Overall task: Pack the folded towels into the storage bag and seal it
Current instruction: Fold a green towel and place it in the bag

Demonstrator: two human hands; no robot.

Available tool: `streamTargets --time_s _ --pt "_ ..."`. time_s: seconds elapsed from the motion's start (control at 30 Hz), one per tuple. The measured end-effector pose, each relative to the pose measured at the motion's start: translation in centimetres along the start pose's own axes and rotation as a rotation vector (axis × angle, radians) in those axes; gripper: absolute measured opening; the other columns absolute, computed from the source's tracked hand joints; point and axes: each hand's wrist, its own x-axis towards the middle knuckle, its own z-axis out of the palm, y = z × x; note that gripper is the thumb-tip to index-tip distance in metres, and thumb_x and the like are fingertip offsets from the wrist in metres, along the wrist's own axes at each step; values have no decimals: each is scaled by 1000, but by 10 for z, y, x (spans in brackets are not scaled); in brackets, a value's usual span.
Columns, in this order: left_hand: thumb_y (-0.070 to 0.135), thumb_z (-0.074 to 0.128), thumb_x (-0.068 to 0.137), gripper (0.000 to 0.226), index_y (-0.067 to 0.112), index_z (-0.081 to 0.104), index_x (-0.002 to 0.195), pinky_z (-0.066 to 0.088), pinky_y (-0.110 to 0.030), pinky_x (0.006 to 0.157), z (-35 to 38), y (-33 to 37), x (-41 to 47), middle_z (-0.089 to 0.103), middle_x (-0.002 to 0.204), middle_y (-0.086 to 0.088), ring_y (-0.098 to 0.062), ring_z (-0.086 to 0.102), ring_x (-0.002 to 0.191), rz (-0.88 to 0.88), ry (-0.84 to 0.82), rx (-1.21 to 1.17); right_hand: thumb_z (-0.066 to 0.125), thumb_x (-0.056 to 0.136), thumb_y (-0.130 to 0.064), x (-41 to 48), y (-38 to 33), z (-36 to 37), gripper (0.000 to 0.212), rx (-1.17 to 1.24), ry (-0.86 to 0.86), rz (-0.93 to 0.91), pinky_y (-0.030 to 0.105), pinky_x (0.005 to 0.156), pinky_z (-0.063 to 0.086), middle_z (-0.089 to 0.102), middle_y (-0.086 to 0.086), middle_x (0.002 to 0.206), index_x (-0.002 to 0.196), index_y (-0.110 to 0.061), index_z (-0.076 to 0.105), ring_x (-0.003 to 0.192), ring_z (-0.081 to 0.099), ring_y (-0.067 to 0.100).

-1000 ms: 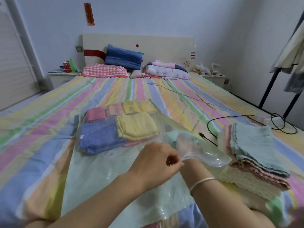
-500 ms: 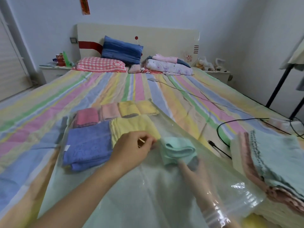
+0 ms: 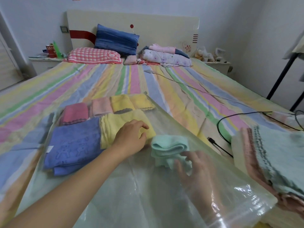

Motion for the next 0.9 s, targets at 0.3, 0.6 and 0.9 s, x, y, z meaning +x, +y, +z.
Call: streamTargets --time_s 0.3,0.6,0.9 --pt "19 49 93 36 20 53 129 35 -31 105 8 1 23 53 137 3 -18 45 128 49 17 53 53 86 -22 28 -22 30 29 -299 -285 -209 29 89 39 57 7 107 113 -9 56 100 55 28" --pt "56 49 89 81 26 10 154 8 -39 122 3 -15 47 1 163 1 -16 2 150 18 -203 282 27 92 -51 96 -23 94 59 -593 -432 -96 42 91 39 50 12 126 133 -11 42 121 44 34" --pt "66 16 90 70 31 24 151 22 -37 117 15 -39 43 26 158 6 -15 23 145 40 -250 232 24 98 -55 125 19 93 58 -47 -661 17 28 118 12 26 -11 155 149 -29 28 145 17 8"
